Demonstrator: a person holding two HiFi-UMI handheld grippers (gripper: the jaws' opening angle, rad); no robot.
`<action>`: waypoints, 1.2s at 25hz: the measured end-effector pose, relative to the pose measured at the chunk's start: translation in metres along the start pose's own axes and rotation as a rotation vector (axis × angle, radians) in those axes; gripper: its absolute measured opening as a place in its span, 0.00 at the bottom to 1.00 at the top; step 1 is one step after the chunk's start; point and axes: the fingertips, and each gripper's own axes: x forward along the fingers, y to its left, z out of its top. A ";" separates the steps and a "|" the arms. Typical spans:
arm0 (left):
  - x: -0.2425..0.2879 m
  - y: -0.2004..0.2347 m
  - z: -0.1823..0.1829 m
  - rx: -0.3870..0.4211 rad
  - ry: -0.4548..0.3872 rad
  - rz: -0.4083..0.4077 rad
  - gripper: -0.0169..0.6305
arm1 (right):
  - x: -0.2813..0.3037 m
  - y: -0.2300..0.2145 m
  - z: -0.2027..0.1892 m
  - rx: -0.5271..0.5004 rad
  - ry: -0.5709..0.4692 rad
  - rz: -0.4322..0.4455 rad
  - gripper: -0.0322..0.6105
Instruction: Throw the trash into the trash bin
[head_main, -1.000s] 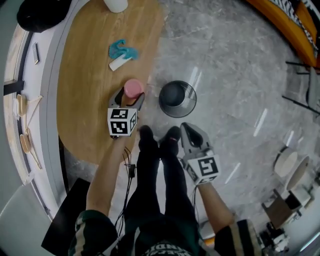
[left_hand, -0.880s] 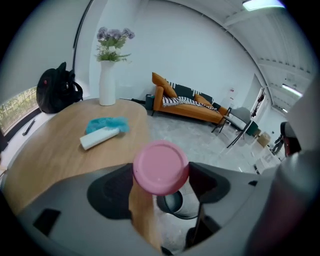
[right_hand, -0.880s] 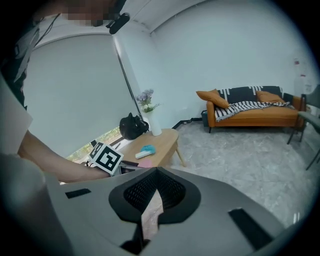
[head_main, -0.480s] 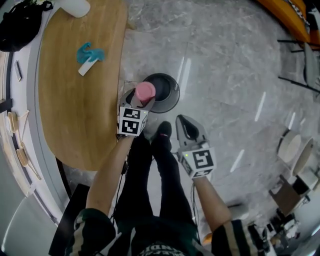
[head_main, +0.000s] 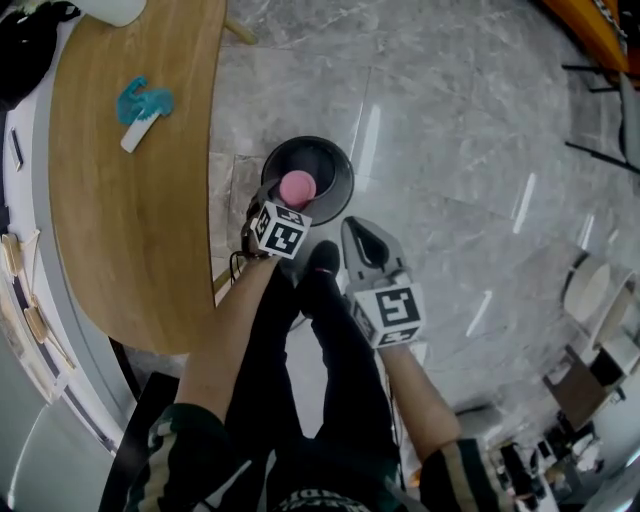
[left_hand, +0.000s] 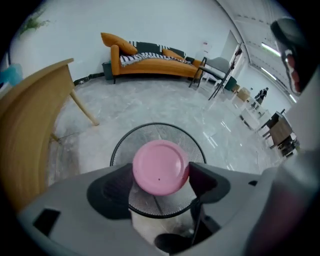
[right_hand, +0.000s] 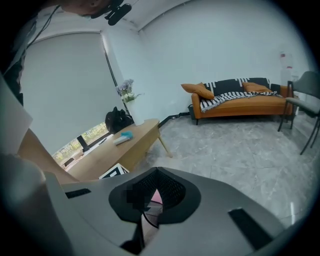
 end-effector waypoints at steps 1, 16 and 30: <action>0.010 -0.002 -0.006 0.016 0.028 -0.001 0.58 | 0.002 -0.003 -0.004 0.001 0.004 0.003 0.05; 0.022 -0.016 -0.001 -0.020 -0.005 -0.039 0.58 | 0.007 -0.022 -0.018 0.024 0.050 0.015 0.05; -0.155 0.024 0.082 -0.169 -0.282 0.046 0.02 | -0.026 0.028 0.070 -0.015 0.050 0.053 0.05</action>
